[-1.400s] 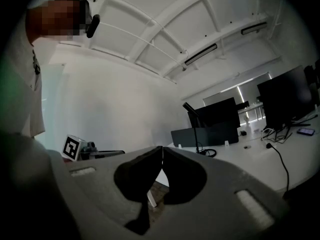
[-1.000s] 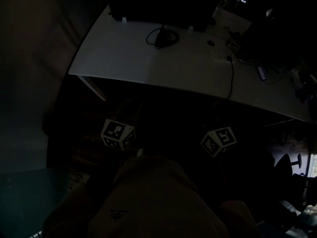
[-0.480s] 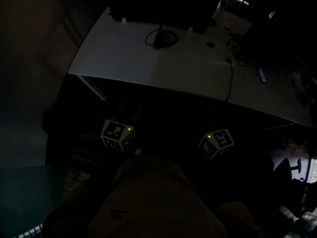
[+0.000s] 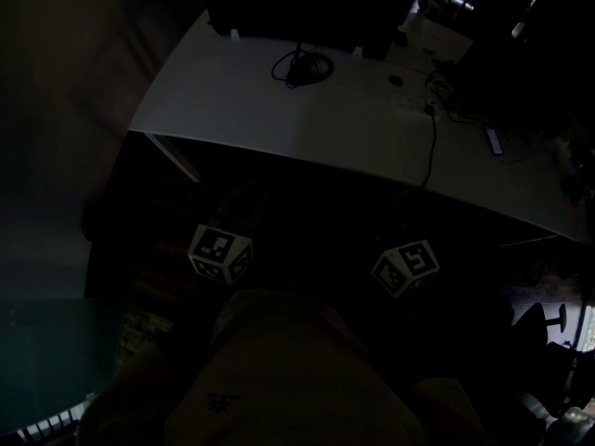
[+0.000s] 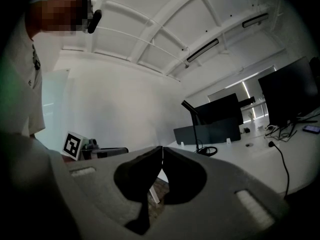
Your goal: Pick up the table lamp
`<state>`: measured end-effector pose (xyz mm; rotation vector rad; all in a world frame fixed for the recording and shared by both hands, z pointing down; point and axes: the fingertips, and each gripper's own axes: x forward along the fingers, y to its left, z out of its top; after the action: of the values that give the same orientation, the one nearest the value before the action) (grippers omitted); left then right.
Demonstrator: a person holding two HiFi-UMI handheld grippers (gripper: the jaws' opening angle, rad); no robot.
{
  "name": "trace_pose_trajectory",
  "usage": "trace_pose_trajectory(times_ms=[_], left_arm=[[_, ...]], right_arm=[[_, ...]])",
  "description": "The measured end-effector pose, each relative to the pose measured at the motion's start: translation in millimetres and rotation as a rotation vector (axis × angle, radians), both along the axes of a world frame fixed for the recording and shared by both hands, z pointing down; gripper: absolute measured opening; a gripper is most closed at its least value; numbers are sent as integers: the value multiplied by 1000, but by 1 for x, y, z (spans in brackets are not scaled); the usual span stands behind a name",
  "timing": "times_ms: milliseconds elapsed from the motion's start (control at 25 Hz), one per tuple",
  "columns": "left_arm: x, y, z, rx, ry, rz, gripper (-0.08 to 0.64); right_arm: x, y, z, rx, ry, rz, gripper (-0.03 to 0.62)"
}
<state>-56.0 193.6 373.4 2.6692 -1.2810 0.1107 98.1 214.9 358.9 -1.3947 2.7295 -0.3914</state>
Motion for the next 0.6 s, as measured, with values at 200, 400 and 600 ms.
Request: trace_pose_trajectory(times_ms=[200, 400, 600], left_arm=[[0, 2, 6, 9, 1, -5, -2], [3, 4, 7, 0, 2, -10, -2], [10, 2, 8, 4, 7, -6, -2]], right_arm=[[4, 2, 3, -11, 0, -7, 2], [6, 4, 6, -14, -1, -14, 2], [10, 4, 8, -19, 2, -15, 2]])
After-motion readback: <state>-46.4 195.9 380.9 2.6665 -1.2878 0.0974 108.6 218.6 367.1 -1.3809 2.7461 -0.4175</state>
